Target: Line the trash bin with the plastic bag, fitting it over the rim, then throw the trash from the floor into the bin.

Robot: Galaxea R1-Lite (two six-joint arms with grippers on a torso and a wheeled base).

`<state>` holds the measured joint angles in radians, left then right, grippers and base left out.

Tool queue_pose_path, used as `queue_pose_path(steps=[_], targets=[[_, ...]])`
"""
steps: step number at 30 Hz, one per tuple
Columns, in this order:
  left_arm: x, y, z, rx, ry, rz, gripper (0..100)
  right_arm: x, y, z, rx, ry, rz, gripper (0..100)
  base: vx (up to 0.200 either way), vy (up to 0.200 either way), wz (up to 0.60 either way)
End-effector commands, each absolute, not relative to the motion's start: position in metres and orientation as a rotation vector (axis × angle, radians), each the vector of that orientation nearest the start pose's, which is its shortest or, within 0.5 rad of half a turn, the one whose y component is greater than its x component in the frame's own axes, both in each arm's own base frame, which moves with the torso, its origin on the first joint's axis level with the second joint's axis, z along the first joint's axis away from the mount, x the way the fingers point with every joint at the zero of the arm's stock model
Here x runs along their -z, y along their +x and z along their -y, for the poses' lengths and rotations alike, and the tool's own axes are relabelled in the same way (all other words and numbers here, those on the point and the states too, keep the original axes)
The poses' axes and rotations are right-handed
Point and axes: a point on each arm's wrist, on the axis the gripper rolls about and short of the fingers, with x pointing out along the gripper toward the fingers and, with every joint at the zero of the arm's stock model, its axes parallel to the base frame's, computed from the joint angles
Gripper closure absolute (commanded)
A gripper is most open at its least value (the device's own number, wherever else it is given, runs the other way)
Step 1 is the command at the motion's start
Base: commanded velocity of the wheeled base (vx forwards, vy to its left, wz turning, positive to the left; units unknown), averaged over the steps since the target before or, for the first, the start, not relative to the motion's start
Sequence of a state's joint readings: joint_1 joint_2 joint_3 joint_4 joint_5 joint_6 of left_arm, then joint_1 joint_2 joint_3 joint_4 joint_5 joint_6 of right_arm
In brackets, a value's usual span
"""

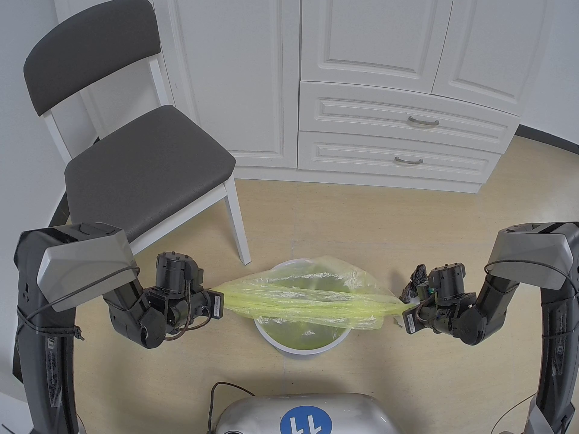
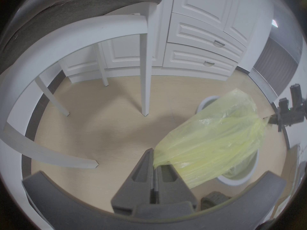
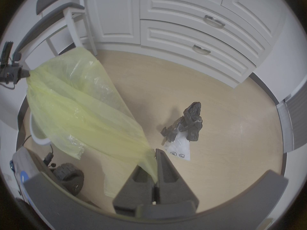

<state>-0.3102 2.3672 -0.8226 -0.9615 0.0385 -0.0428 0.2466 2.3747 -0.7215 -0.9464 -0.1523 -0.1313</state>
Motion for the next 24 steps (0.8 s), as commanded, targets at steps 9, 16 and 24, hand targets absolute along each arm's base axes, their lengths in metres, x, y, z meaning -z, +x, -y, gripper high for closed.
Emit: queue_pose_path(steps=[9, 16, 24], targets=[[-0.002, 0.350, 0.124, 0.337, 0.051, -0.504, 100, 0.015, 0.342, -0.089, -0.182, -0.252, -0.601, 100, 0.000, 0.000, 0.00], [-0.012, 0.363, 0.133, 0.283, -0.029, -0.440, 100, 0.005, 0.355, -0.086, -0.126, -0.177, -0.537, 100, 0.000, 0.000, 0.00], [-0.018, 0.364, 0.124, 0.260, -0.055, -0.455, 100, -0.003, 0.363, -0.056, -0.056, -0.154, -0.527, 100, 0.000, 0.000, 0.00]])
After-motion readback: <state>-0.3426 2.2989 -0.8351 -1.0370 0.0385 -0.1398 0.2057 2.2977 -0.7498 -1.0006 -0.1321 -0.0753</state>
